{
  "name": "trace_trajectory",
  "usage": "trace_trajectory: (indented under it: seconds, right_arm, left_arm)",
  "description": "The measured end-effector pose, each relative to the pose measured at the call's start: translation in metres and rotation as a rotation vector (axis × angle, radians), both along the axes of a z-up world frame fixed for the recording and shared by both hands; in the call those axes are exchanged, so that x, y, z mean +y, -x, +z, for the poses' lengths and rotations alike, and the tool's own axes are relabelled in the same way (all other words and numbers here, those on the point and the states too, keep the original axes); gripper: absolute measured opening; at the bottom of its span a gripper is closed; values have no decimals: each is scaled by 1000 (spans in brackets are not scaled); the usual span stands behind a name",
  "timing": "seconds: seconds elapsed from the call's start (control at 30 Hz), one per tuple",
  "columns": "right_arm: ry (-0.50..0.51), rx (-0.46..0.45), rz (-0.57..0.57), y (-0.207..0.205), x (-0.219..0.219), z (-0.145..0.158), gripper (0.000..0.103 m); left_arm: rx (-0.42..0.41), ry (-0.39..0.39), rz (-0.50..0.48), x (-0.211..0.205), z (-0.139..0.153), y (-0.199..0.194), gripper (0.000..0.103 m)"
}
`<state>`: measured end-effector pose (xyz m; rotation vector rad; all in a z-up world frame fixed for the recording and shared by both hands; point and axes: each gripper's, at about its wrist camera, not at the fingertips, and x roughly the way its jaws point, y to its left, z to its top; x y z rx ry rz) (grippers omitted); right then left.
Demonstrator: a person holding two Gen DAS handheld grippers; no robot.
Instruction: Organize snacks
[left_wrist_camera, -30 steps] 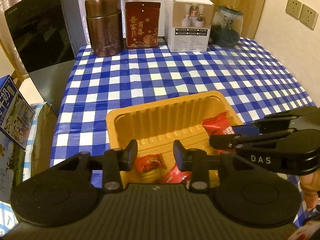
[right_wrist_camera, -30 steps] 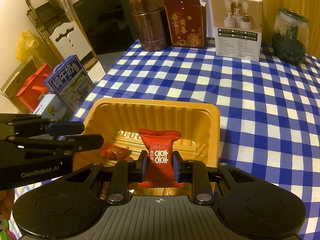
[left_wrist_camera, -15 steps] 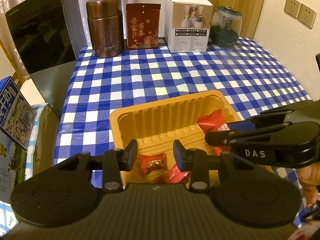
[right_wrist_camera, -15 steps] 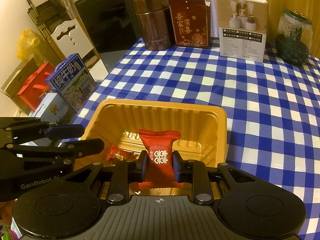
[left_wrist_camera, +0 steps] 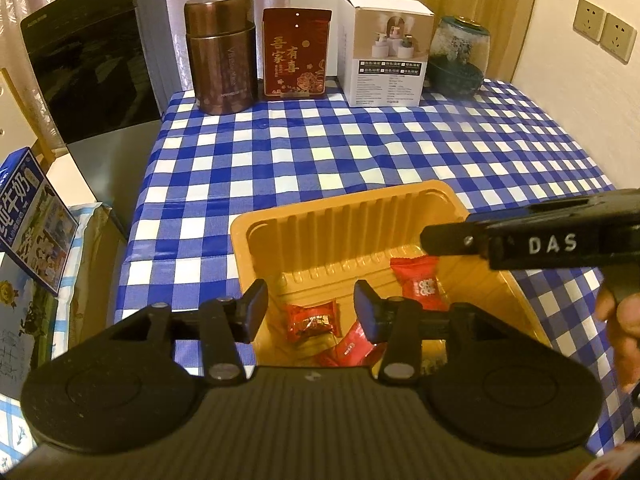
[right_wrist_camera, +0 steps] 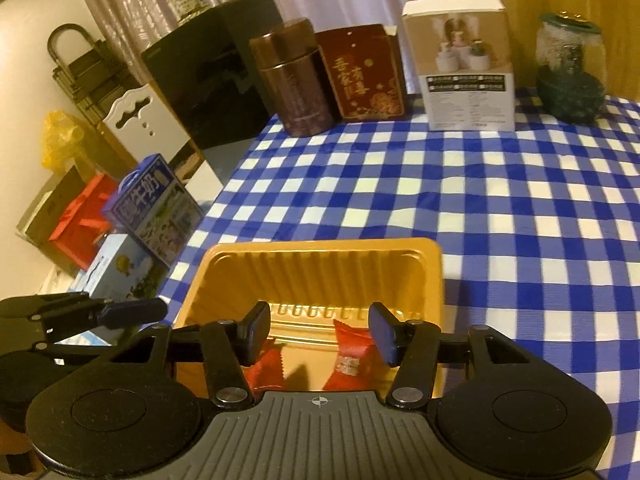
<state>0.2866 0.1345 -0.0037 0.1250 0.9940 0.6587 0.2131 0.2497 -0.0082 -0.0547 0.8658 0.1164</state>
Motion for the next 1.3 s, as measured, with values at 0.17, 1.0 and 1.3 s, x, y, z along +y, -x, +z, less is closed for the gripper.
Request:
trace_trajectory:
  seconds: [0.17,1.0,1.3]
  right_arm:
    - [14,-4,-23,9,-10,11,55]
    - [47,-85,-40,147,-74,73,74]
    - [39,-151,-62,197,-98,95,74]
  left_arm:
    - [-15,12,11,-5,5,11,55]
    - [-150,46,147,-63,56,152,103]
    - [-210,23,200,-86,66,199,103]
